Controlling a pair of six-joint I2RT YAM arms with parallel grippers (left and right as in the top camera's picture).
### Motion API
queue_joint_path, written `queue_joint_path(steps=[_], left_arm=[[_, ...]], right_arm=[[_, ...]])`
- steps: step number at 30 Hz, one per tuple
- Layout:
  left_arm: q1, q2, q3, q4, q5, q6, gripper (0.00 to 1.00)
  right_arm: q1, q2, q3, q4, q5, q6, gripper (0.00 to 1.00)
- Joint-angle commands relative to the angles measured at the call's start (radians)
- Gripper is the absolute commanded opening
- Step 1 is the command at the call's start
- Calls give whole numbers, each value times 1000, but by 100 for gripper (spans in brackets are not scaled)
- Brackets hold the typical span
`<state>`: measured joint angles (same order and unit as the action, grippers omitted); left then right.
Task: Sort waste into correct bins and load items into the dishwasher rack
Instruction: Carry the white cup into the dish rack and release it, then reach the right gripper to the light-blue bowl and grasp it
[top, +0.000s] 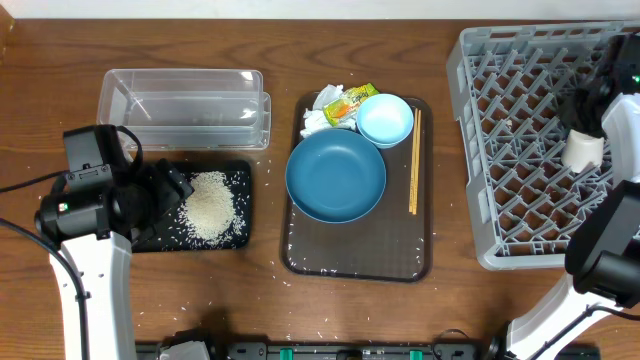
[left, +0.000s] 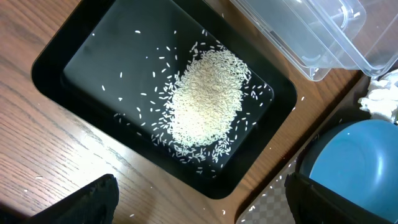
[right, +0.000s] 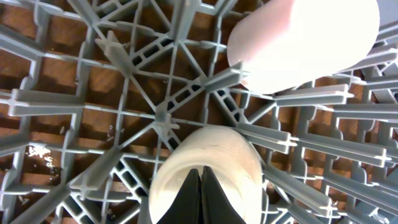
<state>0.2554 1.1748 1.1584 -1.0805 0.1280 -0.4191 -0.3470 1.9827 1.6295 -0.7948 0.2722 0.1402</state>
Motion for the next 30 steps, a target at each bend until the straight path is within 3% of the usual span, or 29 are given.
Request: queue_joint_path(steps=[1,15,20,23,25,26,29,30], left_arm=[[6,2,13,-4,-2,2,88],[6,2,13,-4,-2,2,88],[6,2,13,-4,-1,2,88],[6,2,13,-4,-1,2,88],[6,2,13,-4,-1,2,88],[6,2,13,-4,-2,2,88],[6,2,13,-4,-1,2,88],[6,2,13,-4,-2,2,88]], right_arm=[[-38,7,-2,-39,15,-6,1],[-41,-254,14,-183,53,111,1],[-32,-332,14,-188,-220,74,2],[-5,-361,14,-193,-484,4,8],[31,-367,14,-197,-665,-47,20],[55,-367,14,-198,-736,-75,31],[173,-363,10,-214,-797,-120,86],[216,-360,10,-221,-788,-139,94]])
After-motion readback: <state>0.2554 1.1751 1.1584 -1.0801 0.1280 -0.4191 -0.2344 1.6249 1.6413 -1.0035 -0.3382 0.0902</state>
